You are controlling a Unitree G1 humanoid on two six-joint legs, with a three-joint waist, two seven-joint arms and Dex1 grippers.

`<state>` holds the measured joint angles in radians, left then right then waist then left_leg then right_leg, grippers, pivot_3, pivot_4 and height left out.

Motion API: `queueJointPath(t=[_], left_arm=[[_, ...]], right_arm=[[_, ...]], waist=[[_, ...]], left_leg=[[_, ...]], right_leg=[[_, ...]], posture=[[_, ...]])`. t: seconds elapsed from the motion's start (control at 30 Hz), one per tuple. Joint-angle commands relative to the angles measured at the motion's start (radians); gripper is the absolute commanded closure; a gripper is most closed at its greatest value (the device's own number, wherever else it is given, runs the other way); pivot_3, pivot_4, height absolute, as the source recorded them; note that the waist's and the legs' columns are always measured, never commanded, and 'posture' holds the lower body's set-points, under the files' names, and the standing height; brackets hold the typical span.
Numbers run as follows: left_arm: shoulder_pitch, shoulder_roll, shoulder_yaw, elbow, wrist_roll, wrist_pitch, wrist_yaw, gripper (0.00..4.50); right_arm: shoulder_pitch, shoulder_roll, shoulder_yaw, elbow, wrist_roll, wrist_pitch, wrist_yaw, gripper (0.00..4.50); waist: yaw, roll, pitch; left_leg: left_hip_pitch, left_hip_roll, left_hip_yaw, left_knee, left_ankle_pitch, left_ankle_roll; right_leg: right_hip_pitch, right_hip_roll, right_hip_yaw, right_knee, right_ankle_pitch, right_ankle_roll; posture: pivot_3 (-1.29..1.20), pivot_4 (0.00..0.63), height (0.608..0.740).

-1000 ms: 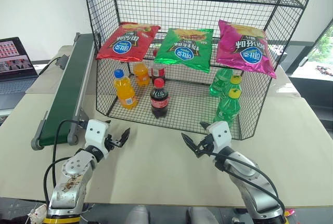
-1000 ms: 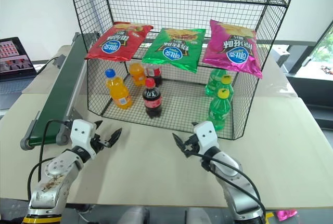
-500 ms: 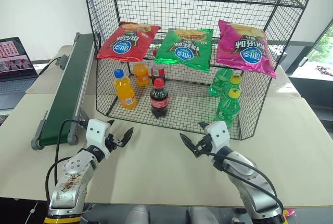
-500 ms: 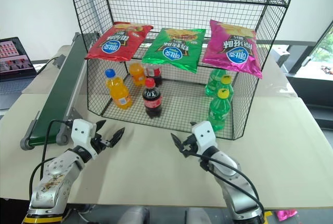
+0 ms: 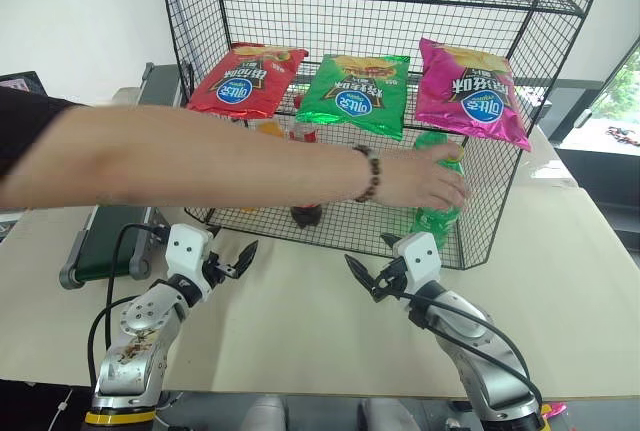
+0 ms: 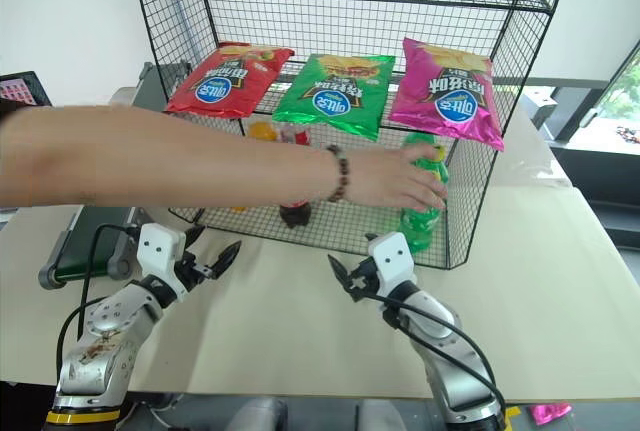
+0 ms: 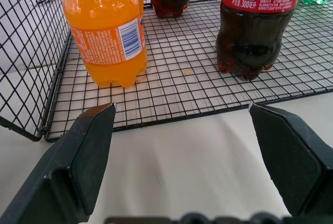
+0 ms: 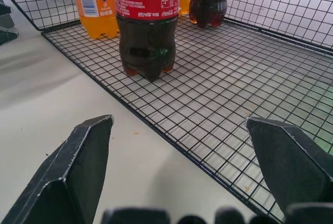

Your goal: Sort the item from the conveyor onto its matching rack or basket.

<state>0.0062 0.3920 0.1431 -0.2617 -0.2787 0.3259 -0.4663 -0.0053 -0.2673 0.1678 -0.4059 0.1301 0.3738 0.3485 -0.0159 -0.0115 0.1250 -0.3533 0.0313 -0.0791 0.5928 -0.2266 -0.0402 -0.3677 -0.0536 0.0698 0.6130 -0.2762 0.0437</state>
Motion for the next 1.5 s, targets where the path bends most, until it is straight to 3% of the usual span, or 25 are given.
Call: queueJointPath(t=[0.03, 1.5], left_arm=[[-0.016, 0.012, 0.009, -0.009, -0.004, -0.018, -0.008, 0.14], [0.025, 0.024, 0.037, -0.061, -0.024, 0.008, -0.009, 0.14]], right_arm=[[-0.009, 0.002, -0.006, -0.053, -0.004, -0.011, -0.004, 0.00], [-0.021, -0.009, -0.007, -0.060, 0.014, -0.008, 0.036, 0.00]], waist=[[0.000, 0.000, 0.000], [-0.001, 0.000, 0.000]], left_leg=[[0.000, 0.000, 0.000, 0.000, 0.000, 0.000], [0.000, 0.000, 0.000, 0.000, 0.000, 0.000]], right_leg=[[0.000, 0.000, 0.000, 0.000, 0.000, 0.000], [0.000, 0.000, 0.000, 0.000, 0.000, 0.000]], posture=[[0.00, 0.150, 0.738], [0.00, 0.150, 0.738]])
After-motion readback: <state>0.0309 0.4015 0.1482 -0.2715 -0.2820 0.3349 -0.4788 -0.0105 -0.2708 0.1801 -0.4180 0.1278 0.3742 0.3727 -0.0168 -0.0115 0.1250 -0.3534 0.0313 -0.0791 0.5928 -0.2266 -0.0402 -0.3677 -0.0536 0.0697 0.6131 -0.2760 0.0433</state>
